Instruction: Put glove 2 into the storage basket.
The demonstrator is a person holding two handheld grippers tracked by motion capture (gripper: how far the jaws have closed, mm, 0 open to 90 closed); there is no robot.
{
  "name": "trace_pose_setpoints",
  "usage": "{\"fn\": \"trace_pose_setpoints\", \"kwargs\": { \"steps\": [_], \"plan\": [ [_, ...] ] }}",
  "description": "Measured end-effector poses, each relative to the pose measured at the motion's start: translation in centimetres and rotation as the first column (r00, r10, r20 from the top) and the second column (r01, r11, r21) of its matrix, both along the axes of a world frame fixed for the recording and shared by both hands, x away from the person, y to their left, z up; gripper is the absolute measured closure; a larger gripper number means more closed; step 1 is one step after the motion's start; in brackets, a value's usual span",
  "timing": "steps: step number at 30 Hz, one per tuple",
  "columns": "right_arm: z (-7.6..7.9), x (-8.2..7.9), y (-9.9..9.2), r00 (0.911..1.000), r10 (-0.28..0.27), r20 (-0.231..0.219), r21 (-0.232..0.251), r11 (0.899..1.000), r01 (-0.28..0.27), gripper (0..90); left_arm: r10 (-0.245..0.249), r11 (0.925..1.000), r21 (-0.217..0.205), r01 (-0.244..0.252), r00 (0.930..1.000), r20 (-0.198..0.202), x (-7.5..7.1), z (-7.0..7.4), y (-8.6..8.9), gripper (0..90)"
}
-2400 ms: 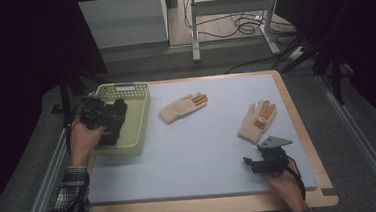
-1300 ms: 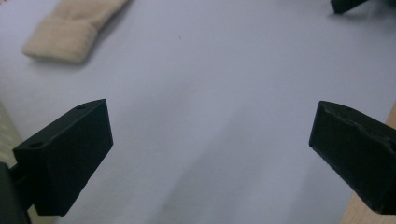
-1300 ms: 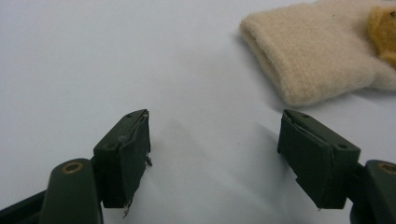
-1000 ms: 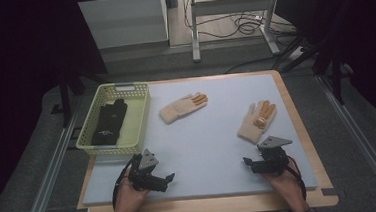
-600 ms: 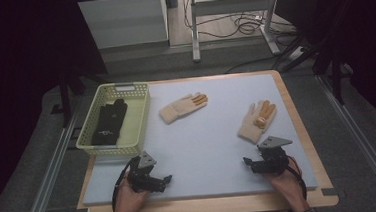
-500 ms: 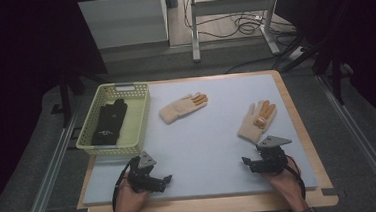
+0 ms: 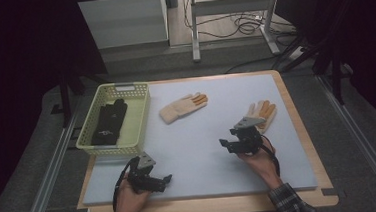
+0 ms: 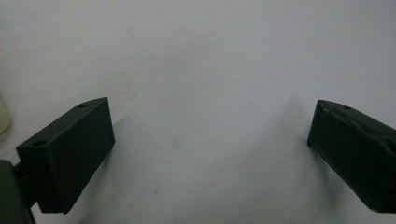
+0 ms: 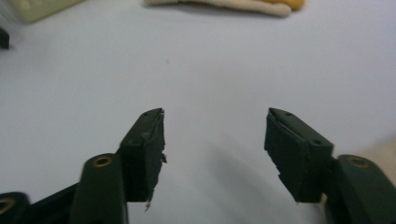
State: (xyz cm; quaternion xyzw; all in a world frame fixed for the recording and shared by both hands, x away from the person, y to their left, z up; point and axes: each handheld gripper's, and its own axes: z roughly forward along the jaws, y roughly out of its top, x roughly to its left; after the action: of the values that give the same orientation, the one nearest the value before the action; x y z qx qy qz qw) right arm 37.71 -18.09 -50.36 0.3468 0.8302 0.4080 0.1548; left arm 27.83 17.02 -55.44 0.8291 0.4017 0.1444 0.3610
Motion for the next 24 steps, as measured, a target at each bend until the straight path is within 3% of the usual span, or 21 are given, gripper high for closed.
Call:
{"fn": "trace_pose_setpoints", "kwargs": {
  "steps": [5,17,21,24],
  "plan": [
    [0.3,2.4,2.6,0.9999,0.014,-0.006,0.015,1.000,-0.014,51.2,0.000,1.0000,0.000,0.000,1.0000,0.000,0.0,0.0,0.0,1.1],
    [0.4,7.3,8.0,0.9997,0.017,-0.018,-0.017,1.000,-0.018,66.6,0.001,1.0000,0.000,-0.001,1.0000,0.000,0.0,0.0,0.0,1.1],
    [0.3,8.9,9.4,0.9997,0.008,-0.022,-0.012,1.000,-0.009,67.0,0.001,1.0000,-0.002,-0.001,1.0000,-0.001,0.0,0.0,0.0,1.1],
    [0.2,10.0,10.5,0.9998,-0.003,-0.019,0.000,1.000,0.003,62.4,0.000,1.0000,-0.001,0.000,1.0000,-0.001,0.0,0.0,0.0,1.1]
  ]
}}
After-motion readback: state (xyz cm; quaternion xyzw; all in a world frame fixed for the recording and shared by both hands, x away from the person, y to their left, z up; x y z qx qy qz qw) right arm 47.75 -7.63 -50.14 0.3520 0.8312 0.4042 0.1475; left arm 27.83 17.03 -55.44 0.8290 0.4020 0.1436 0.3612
